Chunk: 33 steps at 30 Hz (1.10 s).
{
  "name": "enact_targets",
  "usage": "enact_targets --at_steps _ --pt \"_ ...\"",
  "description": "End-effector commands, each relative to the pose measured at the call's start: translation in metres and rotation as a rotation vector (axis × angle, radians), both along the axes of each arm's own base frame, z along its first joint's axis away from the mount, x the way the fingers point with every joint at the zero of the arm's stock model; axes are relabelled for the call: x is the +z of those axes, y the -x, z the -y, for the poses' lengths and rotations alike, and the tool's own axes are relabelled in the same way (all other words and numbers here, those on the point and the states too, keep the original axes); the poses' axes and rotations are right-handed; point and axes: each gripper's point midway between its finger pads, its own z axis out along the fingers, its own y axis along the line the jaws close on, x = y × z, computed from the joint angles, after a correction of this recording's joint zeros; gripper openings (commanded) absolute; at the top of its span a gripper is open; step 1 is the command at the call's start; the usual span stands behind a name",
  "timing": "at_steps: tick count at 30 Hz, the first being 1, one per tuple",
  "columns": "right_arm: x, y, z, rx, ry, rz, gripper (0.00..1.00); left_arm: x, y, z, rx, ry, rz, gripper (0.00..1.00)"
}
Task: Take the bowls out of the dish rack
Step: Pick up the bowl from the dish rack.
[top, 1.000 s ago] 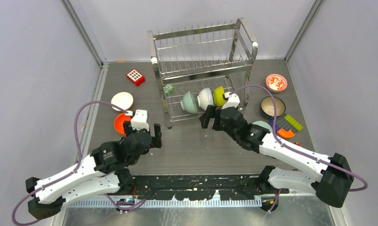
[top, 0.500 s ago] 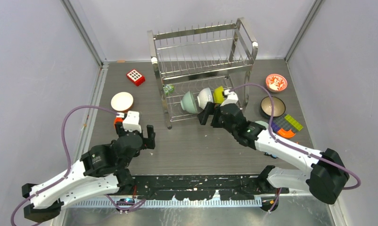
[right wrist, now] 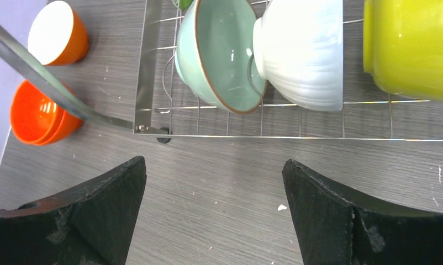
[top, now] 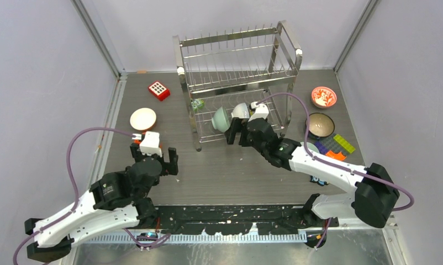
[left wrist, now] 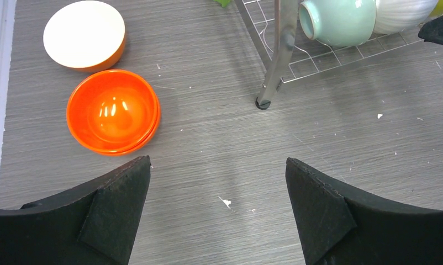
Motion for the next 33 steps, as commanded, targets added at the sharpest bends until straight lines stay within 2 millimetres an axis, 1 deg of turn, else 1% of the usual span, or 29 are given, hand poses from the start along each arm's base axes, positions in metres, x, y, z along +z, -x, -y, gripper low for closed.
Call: enact_targets --at_steps 1,6,9,13,16,19,22,29,33 --pt "0.027 -0.023 -0.004 -0.066 -0.024 0.082 0.93 0.004 -0.004 -0.004 0.025 0.017 0.044 0.93" --pt "0.032 -0.034 -0.020 -0.038 -0.071 0.103 0.84 0.003 -0.005 -0.003 0.020 0.006 0.046 0.93" --pt "0.033 -0.040 -0.029 -0.012 -0.104 0.103 0.84 0.002 -0.005 -0.004 0.027 0.004 0.043 0.93" --pt "0.029 -0.045 -0.039 0.024 -0.089 0.092 0.83 0.002 -0.005 -0.005 0.034 0.006 0.045 0.93" --pt "0.027 -0.053 -0.042 0.038 -0.090 0.080 0.76 0.003 -0.004 -0.008 0.042 0.017 0.046 0.92" --pt "0.028 -0.059 -0.044 0.068 -0.094 0.073 0.72 0.004 -0.004 -0.008 0.042 0.036 0.053 0.92" --pt "0.026 -0.064 -0.047 0.111 -0.115 0.052 0.71 0.004 -0.003 -0.007 0.034 0.048 0.054 0.92" --pt "0.008 -0.071 -0.045 0.150 -0.108 0.009 0.70 0.002 -0.004 -0.003 0.021 0.031 0.043 0.92" --pt "0.004 -0.070 -0.049 0.192 -0.109 -0.005 0.68 0.001 -0.004 -0.002 0.020 0.025 0.041 0.92"
